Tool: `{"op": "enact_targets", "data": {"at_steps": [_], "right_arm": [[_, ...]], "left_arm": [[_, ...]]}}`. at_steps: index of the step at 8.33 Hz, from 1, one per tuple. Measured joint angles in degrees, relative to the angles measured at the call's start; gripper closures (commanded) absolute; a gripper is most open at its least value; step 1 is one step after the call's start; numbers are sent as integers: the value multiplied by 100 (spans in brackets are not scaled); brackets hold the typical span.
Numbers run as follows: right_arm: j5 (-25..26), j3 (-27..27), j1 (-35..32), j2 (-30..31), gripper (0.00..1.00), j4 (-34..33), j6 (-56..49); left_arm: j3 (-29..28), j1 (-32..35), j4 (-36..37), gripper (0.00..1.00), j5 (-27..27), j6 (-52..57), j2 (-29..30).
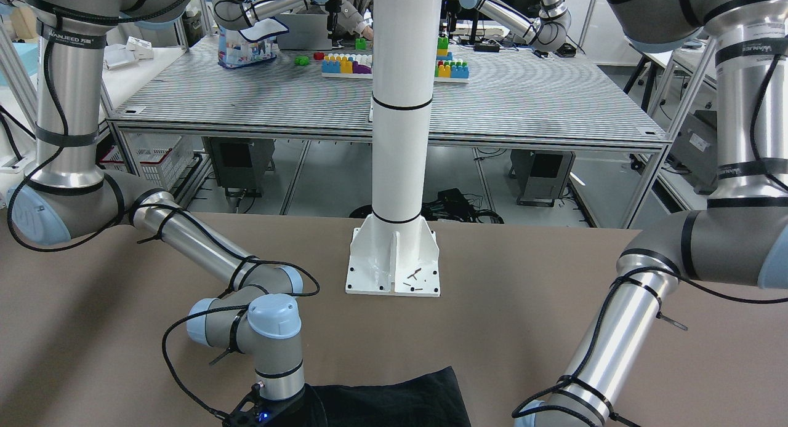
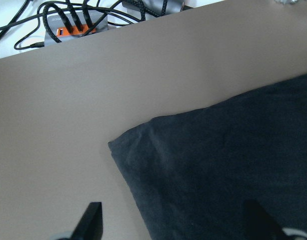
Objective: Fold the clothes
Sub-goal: 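Move the right gripper to the shirt's long side edge and grasp it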
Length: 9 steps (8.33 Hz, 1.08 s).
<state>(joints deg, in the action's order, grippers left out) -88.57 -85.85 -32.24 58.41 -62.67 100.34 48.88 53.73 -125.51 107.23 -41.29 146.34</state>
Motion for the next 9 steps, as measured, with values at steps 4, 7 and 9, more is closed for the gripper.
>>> {"op": "enact_targets", "data": {"at_steps": [4, 7, 9], "right_arm": [[-15, -290, 48, 97, 100, -10, -7], [14, -892, 505, 456, 100, -54, 8], [22, -1324, 709, 775, 100, -60, 3]], "left_arm": [[7, -11, 0, 0, 0, -2, -25], [7, -12, 0, 0, 0, -8, -29], [12, -12, 0, 0, 0, -10, -30]]}}
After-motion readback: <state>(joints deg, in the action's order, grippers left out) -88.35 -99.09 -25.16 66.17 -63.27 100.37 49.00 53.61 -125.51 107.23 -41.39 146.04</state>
